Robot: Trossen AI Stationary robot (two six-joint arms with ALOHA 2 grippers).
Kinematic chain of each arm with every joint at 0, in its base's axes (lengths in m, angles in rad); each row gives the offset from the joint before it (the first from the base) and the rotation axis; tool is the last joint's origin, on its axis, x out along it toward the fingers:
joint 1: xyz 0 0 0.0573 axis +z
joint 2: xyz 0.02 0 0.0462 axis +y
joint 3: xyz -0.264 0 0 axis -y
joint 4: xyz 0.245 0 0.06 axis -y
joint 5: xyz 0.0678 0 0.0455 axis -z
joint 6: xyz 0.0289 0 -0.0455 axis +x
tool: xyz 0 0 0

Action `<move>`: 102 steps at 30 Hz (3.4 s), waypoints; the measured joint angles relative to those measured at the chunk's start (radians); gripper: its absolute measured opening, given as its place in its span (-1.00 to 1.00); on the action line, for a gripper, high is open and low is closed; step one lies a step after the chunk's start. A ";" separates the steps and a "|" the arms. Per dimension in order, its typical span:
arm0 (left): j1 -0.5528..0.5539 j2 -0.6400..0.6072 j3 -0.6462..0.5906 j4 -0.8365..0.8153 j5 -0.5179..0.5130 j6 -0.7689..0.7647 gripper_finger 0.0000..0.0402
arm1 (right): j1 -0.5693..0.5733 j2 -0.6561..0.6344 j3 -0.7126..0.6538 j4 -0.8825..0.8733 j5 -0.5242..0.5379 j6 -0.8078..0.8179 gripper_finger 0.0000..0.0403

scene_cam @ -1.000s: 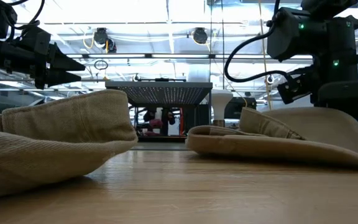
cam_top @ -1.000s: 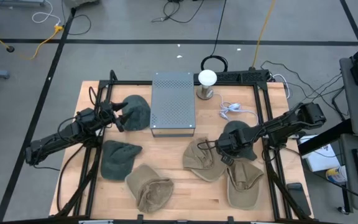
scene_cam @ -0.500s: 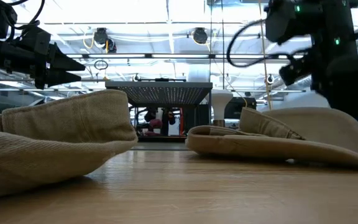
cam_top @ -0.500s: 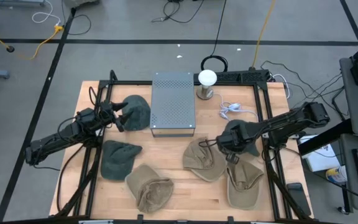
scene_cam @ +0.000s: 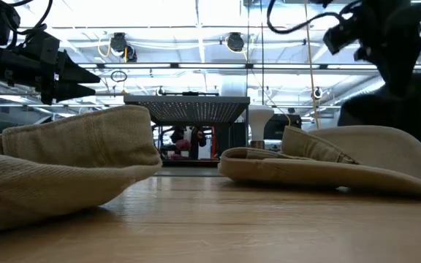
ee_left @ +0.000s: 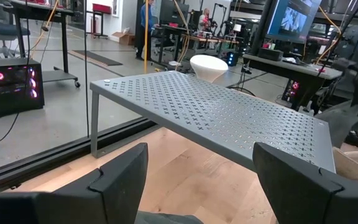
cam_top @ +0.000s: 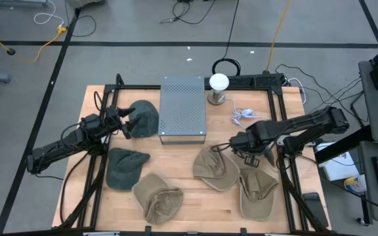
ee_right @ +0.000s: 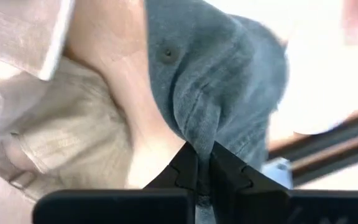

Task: Pick & Place hat
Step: Put the right black cap on the shelf

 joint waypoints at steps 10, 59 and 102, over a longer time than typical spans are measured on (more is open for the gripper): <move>0.000 0.000 0.000 0.000 -0.002 0.000 0.46 | 0.000 -0.001 0.167 -0.070 0.048 -0.024 -0.96; 0.000 0.000 0.000 0.000 0.000 0.000 0.47 | -0.103 0.085 0.689 -0.068 0.074 -0.285 -0.96; 0.000 0.000 0.000 0.000 -0.001 0.000 0.47 | -0.257 0.392 1.002 0.263 0.706 -1.059 -0.94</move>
